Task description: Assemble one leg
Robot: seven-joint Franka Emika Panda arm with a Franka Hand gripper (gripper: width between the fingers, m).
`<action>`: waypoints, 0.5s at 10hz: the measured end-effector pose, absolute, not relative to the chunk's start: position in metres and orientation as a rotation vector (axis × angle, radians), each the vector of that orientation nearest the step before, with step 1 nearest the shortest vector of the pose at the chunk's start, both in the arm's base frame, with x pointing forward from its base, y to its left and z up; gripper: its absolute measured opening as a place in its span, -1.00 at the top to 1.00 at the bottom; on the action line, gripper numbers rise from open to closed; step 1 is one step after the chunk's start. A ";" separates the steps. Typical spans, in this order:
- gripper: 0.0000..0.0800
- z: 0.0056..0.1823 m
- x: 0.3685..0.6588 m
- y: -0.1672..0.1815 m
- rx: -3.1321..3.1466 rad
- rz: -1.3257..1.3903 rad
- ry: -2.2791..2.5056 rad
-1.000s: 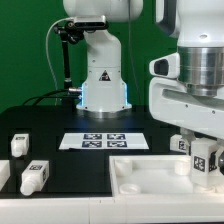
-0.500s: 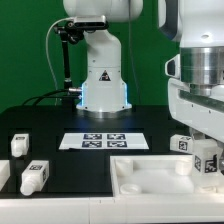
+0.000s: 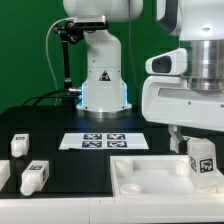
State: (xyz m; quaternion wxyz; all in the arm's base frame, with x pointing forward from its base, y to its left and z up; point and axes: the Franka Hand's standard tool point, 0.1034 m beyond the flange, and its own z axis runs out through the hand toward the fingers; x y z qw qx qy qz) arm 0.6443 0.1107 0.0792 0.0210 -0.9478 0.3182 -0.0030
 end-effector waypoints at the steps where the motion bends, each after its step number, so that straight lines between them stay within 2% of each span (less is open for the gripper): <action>1: -0.62 0.079 0.644 0.110 -2.977 -0.012 0.868; 4: -0.62 0.079 0.650 0.107 -3.132 -0.088 0.223; 5: -0.62 0.079 0.651 0.111 -3.127 -0.105 0.251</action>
Offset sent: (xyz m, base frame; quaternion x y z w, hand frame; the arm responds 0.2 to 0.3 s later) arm 0.0070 0.0058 -0.0005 -0.0003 0.0592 -0.3747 0.9253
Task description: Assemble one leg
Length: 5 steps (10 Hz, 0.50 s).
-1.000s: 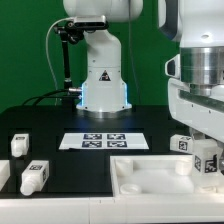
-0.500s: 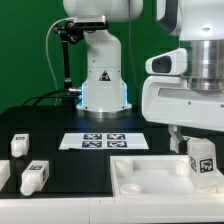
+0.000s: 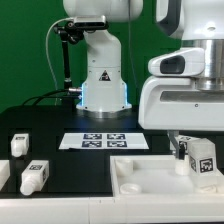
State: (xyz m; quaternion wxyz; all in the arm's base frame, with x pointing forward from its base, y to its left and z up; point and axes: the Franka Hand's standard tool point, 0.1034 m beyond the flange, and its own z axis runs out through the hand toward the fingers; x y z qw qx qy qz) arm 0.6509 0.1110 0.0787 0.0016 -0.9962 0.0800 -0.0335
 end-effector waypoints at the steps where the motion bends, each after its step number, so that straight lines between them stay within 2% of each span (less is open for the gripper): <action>1: -0.62 0.079 0.651 0.111 -3.122 -0.104 0.275; 3: 0.08 0.079 0.651 0.111 -3.122 -0.104 0.278; 4: 0.29 0.079 0.651 0.111 -3.105 -0.103 0.393; 5: 0.29 0.079 0.651 0.110 -3.091 -0.103 0.480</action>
Offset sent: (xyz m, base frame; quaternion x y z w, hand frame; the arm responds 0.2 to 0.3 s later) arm 0.0000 0.0000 0.0000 0.0000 0.0000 0.1938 0.9810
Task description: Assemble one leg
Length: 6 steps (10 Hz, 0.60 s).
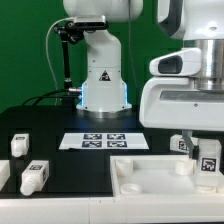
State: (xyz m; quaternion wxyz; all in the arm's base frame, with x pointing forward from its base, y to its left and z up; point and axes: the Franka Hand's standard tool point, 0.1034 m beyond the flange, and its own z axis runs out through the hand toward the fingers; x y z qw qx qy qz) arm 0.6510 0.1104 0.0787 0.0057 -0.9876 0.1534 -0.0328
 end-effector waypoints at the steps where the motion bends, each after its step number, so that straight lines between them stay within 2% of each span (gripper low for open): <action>1: 0.29 0.079 0.651 0.110 -3.068 -0.101 0.604; 2: 0.29 0.078 0.651 0.109 -3.047 -0.099 0.698; 6: 0.29 0.076 0.648 0.100 -2.655 -0.046 1.581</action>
Offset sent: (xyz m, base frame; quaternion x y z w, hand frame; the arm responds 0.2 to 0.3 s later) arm 0.0014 -0.0024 -0.0096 -0.0232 0.0173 0.3681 0.9293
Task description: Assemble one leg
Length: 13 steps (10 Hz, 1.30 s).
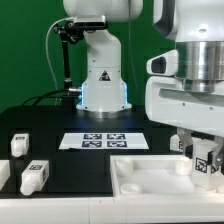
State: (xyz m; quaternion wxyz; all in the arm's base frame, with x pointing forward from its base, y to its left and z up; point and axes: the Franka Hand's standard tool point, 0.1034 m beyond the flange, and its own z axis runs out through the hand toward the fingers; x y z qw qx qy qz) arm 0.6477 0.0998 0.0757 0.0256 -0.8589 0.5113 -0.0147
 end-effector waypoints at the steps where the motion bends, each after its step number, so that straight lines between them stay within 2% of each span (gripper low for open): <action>1: 0.29 0.075 0.645 0.099 -2.522 -0.025 1.750; 3: 0.29 0.075 0.642 0.100 -2.219 -0.012 2.084; 6: 0.29 0.075 0.640 0.099 -2.042 0.018 2.242; 7: 0.01 0.075 0.641 0.101 -2.023 0.016 2.257; 8: 0.01 0.074 0.641 0.101 -2.060 0.013 2.224; 9: -0.41 0.074 0.640 0.102 -2.078 0.011 2.209; 10: -0.41 0.075 0.640 0.108 -2.308 -0.026 1.991; 11: -0.59 0.074 0.639 0.113 -2.495 -0.037 1.752; 13: -0.61 0.073 0.639 0.112 -2.700 -0.051 1.429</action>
Offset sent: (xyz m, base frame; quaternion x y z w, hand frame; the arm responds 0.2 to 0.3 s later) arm 0.0042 0.0064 -0.0005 0.0547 -0.0220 0.2206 0.9736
